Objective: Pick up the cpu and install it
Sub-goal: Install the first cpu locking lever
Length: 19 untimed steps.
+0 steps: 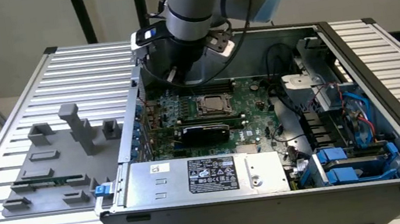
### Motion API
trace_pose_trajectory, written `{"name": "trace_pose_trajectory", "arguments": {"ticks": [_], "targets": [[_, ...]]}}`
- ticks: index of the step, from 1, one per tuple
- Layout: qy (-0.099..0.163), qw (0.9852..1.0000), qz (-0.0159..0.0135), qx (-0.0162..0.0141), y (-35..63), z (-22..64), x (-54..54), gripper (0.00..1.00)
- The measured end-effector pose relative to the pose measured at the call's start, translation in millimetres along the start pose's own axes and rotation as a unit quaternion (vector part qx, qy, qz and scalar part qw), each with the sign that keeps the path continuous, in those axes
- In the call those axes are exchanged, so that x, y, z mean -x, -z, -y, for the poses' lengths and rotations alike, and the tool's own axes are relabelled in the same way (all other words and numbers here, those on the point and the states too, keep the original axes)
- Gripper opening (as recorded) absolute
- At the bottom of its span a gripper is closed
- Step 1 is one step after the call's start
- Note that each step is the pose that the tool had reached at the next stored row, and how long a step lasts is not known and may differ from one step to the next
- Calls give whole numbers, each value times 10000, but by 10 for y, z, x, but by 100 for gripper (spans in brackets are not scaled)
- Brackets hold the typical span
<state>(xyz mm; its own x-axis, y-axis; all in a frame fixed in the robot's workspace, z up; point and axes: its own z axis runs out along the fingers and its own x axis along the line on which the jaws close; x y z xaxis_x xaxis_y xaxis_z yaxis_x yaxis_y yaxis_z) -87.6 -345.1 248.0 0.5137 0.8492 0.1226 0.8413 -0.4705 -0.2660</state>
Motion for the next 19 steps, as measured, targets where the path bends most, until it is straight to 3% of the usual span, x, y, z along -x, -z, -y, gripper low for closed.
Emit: {"name": "trace_pose_trajectory", "arguments": {"ticks": [2,6,10,15,17,19], "targets": [[-159,9998,-85,-3,52,27,22,11],[-303,9994,-159,-30,38,48,42,11],[-309,9991,-279,-100,22,51,57,11],[-293,9987,-380,-166,-8,28,97,11],[-280,9982,-470,-224,-14,22,105,11],[-266,9973,-607,-310,-18,20,108,11]]}}
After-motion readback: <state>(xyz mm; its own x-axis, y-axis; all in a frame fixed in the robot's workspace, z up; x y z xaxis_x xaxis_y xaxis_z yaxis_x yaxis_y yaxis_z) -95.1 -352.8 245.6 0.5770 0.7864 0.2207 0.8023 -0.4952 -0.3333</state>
